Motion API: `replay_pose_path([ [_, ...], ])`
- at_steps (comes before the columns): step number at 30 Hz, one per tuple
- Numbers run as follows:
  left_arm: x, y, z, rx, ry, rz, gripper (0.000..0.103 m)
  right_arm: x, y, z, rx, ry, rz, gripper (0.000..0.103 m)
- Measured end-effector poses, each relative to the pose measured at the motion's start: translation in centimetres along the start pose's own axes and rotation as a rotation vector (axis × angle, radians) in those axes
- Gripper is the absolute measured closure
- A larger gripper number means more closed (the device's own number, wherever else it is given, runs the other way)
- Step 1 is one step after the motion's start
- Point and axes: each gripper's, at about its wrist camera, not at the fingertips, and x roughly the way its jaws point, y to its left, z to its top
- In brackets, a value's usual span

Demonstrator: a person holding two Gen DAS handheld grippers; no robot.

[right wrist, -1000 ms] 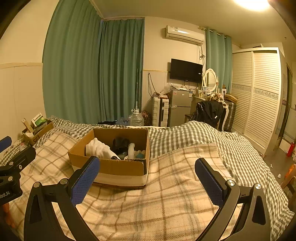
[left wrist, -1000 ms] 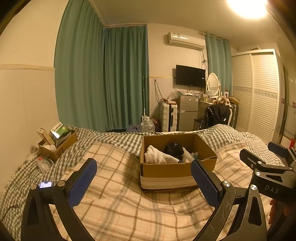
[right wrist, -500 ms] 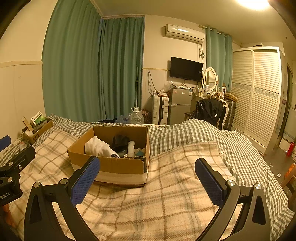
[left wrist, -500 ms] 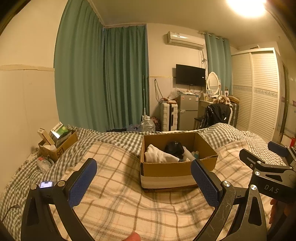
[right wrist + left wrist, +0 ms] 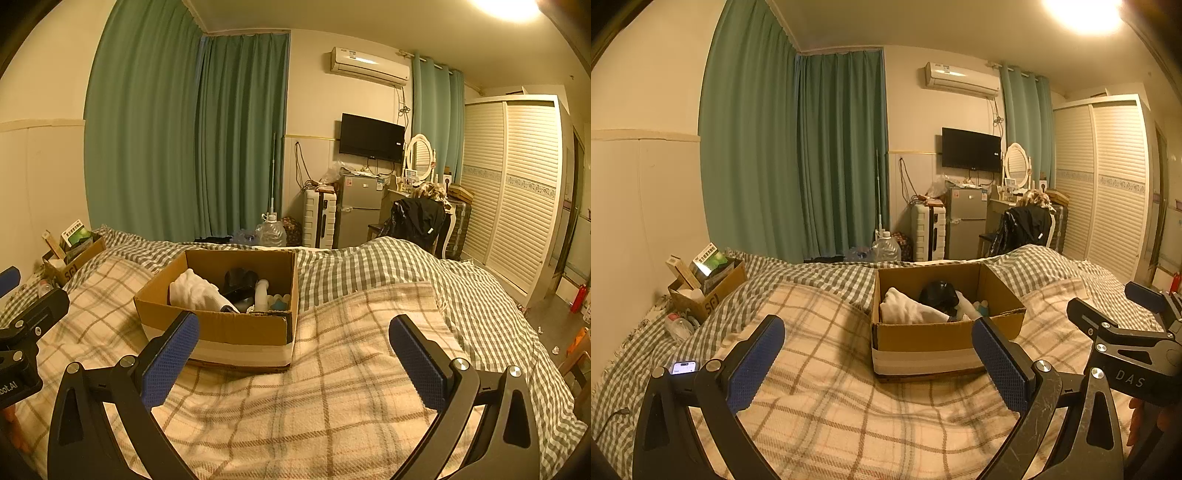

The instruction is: Organize objects

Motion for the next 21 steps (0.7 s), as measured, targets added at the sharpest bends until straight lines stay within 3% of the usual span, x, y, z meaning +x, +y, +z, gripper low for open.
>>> replay_pose_path([
  [21, -0.05, 0.19, -0.01, 0.003, 0.002, 0.001, 0.0, -0.05, 0.15, -0.32, -0.005, 0.001, -0.001, 0.0],
])
